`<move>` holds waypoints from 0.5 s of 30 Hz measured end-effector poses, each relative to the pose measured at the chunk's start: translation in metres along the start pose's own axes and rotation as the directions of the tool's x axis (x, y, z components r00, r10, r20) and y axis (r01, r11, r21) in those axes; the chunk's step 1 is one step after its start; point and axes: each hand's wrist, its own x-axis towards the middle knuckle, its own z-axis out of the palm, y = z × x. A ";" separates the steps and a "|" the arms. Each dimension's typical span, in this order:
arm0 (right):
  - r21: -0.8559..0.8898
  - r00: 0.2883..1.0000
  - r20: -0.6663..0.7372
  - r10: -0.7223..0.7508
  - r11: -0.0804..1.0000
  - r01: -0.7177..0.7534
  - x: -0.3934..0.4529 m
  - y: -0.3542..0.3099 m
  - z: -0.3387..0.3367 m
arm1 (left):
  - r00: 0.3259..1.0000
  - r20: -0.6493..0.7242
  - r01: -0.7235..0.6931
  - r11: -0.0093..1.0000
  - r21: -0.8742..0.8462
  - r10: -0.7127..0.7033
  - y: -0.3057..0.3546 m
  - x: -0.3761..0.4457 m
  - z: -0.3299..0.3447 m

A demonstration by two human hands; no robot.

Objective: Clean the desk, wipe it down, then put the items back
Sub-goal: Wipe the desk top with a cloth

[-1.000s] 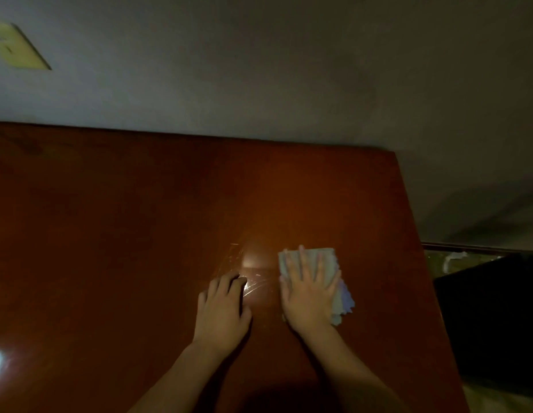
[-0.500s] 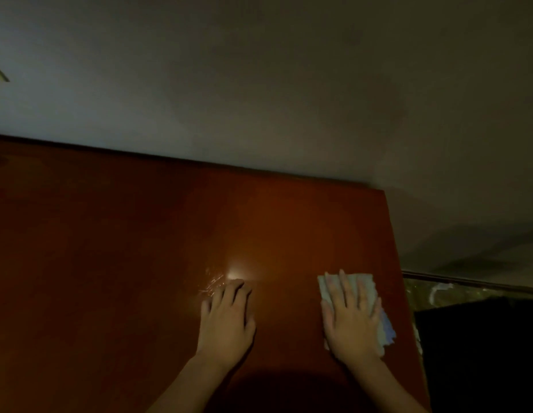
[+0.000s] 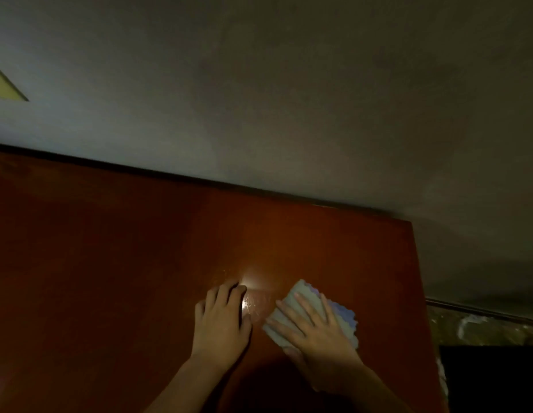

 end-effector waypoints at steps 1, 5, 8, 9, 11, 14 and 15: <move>-0.013 1.000 -0.001 0.008 1.000 -0.008 -0.005 0.014 0.003 | 1.000 0.000 -0.004 1.000 0.011 0.004 0.004 0.006 0.000; 0.109 0.947 0.013 0.321 0.941 -0.320 0.003 0.058 0.001 | 0.999 0.051 -0.003 0.999 -0.041 0.005 0.018 0.023 -0.007; 0.296 0.775 -0.022 0.632 0.744 -0.599 0.049 0.065 -0.021 | 0.998 0.055 0.011 0.997 -0.082 -0.006 0.013 0.033 -0.007; 0.342 0.704 0.009 0.710 0.660 -0.669 0.070 0.063 -0.028 | 0.999 0.049 0.013 0.996 -0.092 -0.008 0.012 0.035 -0.009; 0.379 0.655 0.056 0.753 0.591 -0.712 0.110 0.052 -0.043 | 0.998 0.055 0.022 0.993 -0.113 -0.016 0.009 0.039 -0.011; 0.345 0.820 -0.008 0.572 0.771 -0.535 0.145 0.026 -0.049 | 0.998 0.060 0.040 0.996 -0.083 -0.035 0.003 0.042 -0.012; 0.302 0.864 -0.072 0.498 0.837 -0.457 0.148 0.019 -0.048 | 0.997 0.060 0.047 0.996 -0.070 -0.043 0.001 0.043 -0.010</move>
